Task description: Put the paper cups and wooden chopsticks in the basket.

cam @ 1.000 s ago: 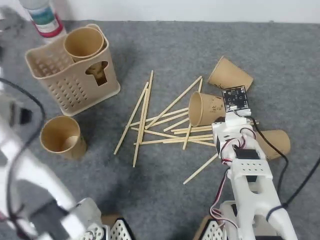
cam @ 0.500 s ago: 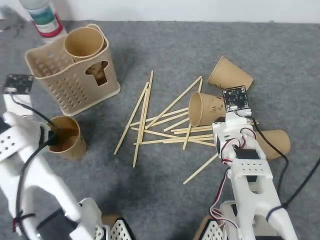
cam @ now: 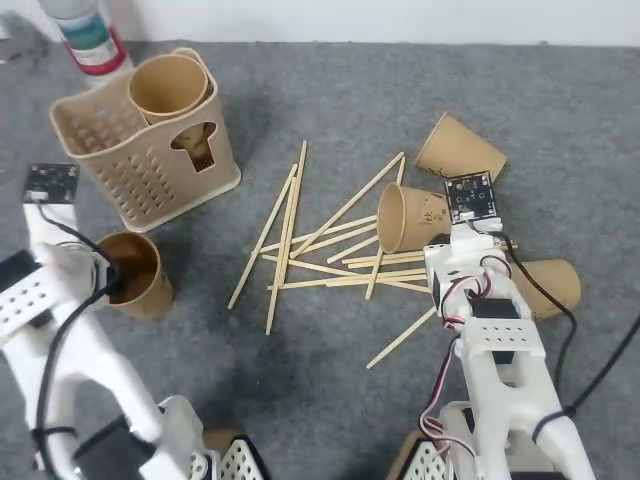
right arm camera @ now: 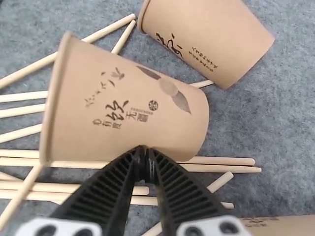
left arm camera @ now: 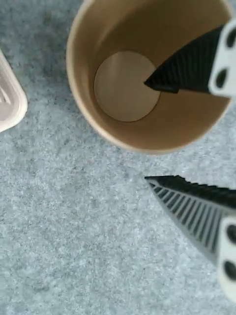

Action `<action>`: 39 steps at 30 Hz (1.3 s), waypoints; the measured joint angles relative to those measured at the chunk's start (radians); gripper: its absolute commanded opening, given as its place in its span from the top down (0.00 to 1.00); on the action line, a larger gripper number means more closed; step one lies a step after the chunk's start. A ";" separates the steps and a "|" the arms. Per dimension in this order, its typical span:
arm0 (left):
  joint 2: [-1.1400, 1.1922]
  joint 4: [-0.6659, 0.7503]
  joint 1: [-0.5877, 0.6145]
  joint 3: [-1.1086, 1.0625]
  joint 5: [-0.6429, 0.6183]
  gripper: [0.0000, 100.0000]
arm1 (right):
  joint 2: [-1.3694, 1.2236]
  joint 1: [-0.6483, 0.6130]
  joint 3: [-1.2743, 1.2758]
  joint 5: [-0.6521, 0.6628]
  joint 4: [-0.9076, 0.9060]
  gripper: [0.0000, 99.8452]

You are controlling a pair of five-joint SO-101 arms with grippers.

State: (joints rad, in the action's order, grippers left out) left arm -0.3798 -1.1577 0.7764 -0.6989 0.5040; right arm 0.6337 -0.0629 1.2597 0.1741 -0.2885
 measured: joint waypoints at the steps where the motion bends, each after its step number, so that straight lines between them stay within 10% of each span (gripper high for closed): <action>1: 0.000 -0.006 0.000 0.000 0.000 0.73 | 0.000 0.000 0.000 0.000 0.000 0.99; 28: -0.003 -0.091 -0.081 0.005 -0.008 0.99 | 0.000 0.002 0.015 0.000 0.002 0.99; 39: -0.003 -0.554 -0.077 0.554 -0.002 0.99 | 0.000 0.000 0.015 0.000 0.002 0.99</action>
State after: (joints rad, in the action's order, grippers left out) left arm -0.3828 -1.7116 0.6997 -0.1450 0.5025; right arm 0.6337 -0.0629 1.2750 0.1741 -0.2869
